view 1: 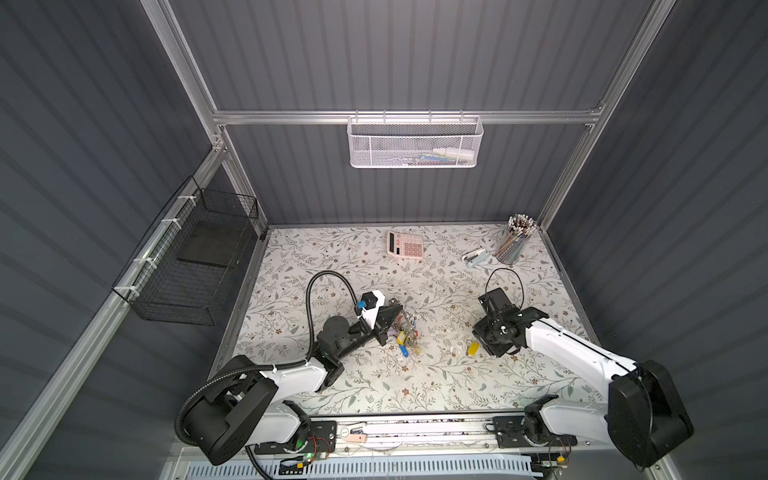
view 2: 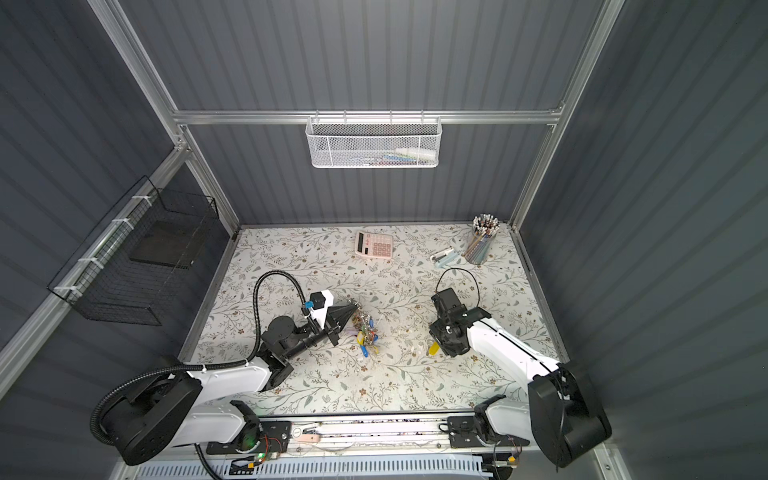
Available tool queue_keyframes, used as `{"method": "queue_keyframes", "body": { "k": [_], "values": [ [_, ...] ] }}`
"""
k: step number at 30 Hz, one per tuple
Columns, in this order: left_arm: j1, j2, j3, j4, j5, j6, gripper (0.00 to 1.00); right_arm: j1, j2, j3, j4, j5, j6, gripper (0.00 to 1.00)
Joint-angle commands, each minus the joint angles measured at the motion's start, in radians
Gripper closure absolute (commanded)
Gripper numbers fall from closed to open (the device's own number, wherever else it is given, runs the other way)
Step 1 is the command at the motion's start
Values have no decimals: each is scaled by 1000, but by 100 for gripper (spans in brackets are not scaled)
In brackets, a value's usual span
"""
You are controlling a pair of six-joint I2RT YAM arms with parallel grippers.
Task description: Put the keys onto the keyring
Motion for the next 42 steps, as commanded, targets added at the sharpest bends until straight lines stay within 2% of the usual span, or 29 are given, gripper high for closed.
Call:
{"method": "queue_keyframes", "body": {
  "k": [1, 9, 27, 42],
  "values": [
    [-2, -19, 4, 59, 6, 9, 100, -7, 16, 11, 10, -19, 45, 65],
    [-2, -1, 9, 72, 14, -1, 100, -34, 29, 1, 46, -53, 62, 68],
    [-2, 30, 16, 85, 32, -15, 100, -70, 106, -17, 101, -120, 104, 81],
    [-2, 39, 18, 90, 38, -21, 100, -95, 144, -29, 115, -150, 108, 81]
  ]
}}
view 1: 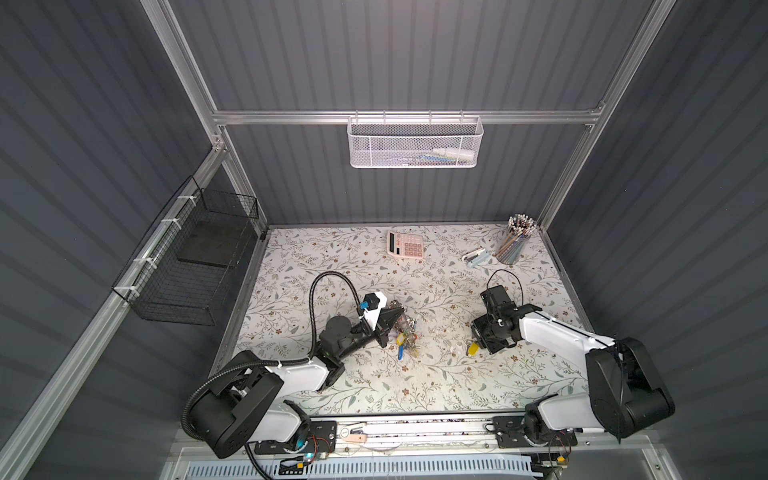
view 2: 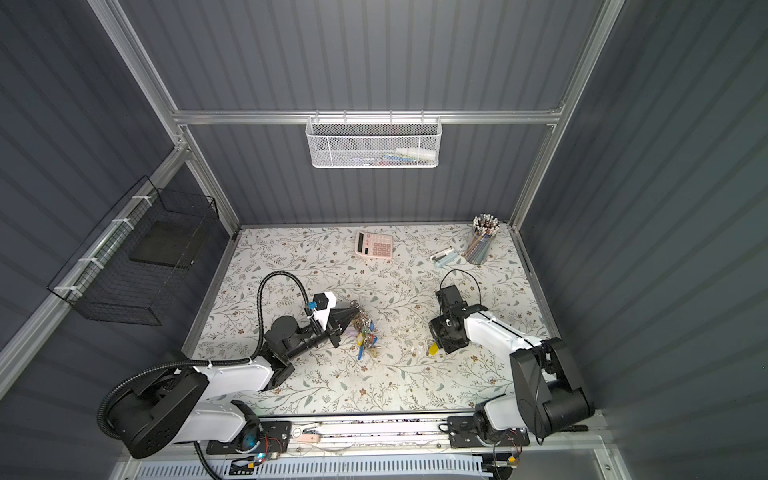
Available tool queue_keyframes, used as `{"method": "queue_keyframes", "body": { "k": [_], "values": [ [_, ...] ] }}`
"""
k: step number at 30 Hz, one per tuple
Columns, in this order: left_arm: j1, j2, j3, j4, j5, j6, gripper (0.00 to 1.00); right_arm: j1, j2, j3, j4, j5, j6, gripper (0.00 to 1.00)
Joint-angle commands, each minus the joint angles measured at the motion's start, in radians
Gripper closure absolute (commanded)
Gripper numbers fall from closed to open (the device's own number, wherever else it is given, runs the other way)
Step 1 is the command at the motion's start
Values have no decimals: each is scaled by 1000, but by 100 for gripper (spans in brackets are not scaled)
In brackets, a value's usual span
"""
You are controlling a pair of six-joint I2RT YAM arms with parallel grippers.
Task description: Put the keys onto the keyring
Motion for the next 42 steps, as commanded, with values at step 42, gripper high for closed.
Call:
{"method": "queue_keyframes", "body": {
  "k": [42],
  "values": [
    [-2, -29, 19, 84, 72, -29, 100, -272, 9, -236, 589, -471, -683, 50]
  ]
}}
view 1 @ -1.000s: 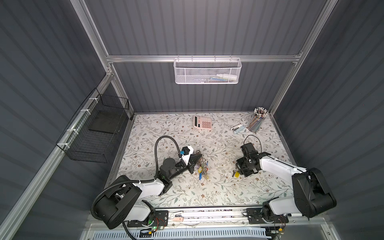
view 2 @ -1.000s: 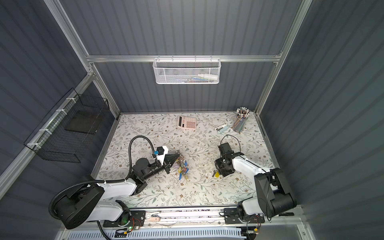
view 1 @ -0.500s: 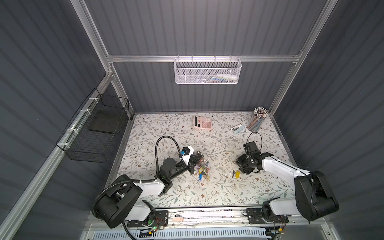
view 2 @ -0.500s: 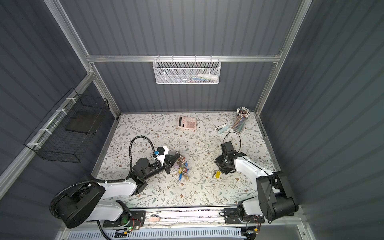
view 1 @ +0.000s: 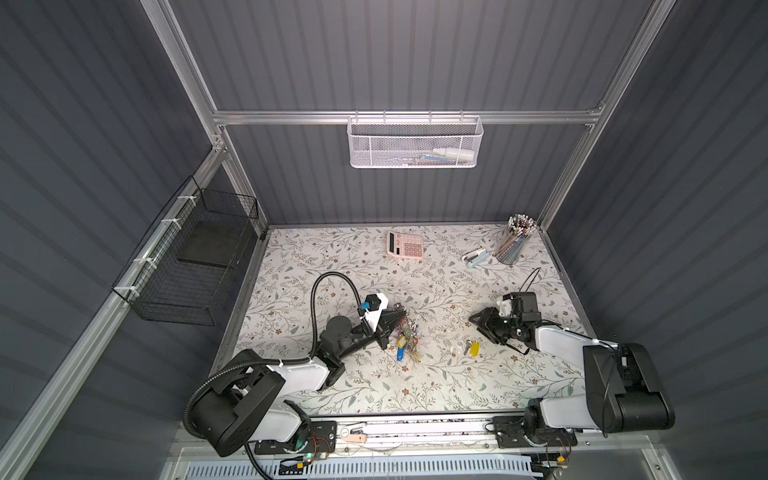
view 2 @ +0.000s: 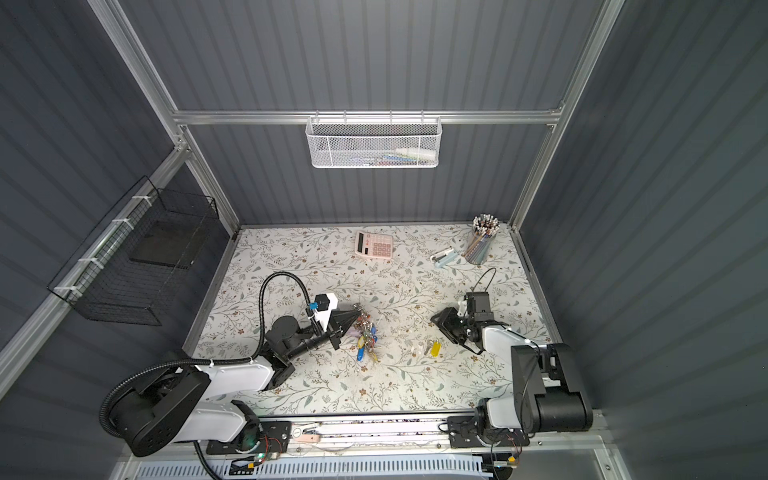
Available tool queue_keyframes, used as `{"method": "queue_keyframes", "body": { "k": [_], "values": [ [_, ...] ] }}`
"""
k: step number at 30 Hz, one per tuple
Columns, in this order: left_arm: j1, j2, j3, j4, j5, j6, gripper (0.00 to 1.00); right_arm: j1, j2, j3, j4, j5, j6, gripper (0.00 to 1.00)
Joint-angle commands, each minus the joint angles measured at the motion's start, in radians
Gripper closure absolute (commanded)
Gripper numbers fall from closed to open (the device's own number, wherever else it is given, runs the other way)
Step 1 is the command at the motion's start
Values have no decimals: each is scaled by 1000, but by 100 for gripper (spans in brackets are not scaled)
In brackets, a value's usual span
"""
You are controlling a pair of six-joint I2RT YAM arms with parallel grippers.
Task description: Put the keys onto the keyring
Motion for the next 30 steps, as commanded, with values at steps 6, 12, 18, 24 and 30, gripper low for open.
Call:
{"method": "queue_keyframes", "body": {
  "k": [6, 12, 18, 24, 30],
  "values": [
    [-2, -52, 18, 76, 22, -8, 100, -6, -27, -53, 5, -79, -18, 51],
    [-4, -61, 15, 78, 25, -14, 100, -5, -123, -88, -68, -65, -41, 52],
    [-3, -63, 15, 85, 31, -23, 100, -6, -119, -81, -59, -109, -73, 51],
    [-3, -69, 13, 87, 33, -25, 100, -6, -110, -62, -60, -113, -90, 52],
    [-4, -67, 13, 89, 35, -26, 100, -5, -165, -31, -117, -52, -113, 49]
  ]
}}
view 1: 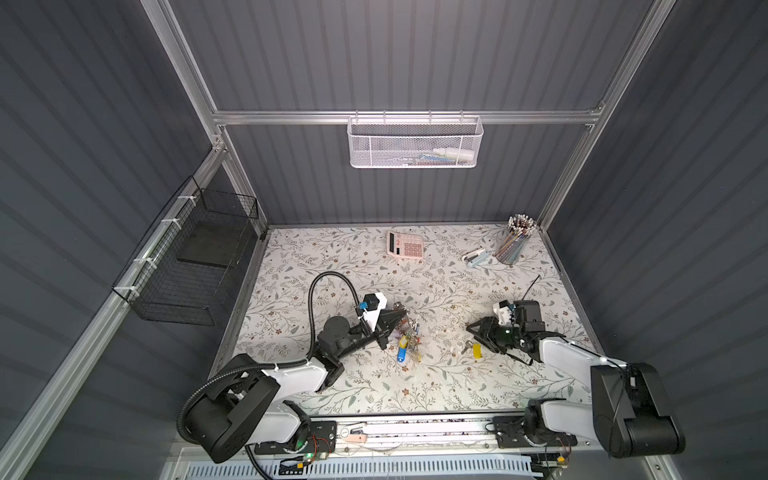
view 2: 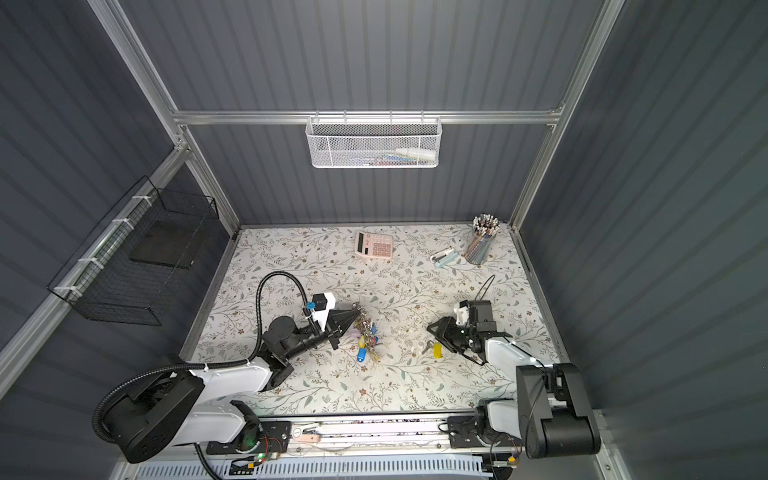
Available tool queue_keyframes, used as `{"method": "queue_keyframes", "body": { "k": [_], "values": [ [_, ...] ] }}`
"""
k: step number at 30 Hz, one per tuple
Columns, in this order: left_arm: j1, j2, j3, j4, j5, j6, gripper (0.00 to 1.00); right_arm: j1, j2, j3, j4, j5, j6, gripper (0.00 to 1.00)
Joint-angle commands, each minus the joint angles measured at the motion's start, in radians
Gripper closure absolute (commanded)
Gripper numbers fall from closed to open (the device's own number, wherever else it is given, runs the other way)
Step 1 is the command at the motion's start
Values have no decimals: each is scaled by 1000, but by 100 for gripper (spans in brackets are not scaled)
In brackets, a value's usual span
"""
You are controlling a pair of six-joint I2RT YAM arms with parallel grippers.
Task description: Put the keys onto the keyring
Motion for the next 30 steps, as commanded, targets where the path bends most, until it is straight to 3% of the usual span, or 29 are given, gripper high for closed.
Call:
{"method": "queue_keyframes", "body": {
  "k": [1, 12, 15, 17, 19, 22, 24, 30],
  "values": [
    [-4, -28, 16, 88, 17, -12, 100, -5, -18, 43, -66, 49, -43, 49],
    [-4, -21, 16, 92, 21, -15, 100, 3, 50, 75, -128, 64, -69, 49],
    [-4, -15, 16, 97, 21, -16, 100, 40, -26, 101, -233, 187, -51, 51],
    [-4, -13, 17, 99, 21, -18, 100, 58, -109, 116, -322, 341, 21, 55],
    [-4, -16, 16, 97, 18, -16, 100, 75, -160, 151, -431, 418, 104, 55],
    [-4, -22, 15, 91, 11, -12, 100, 142, -178, 251, -662, 546, 323, 55],
    [-4, -23, 15, 88, 14, -11, 100, 193, -150, 309, -767, 555, 474, 52],
    [-4, -31, 13, 89, 17, -16, 100, 248, -41, 399, -784, 503, 683, 57]
  ]
}}
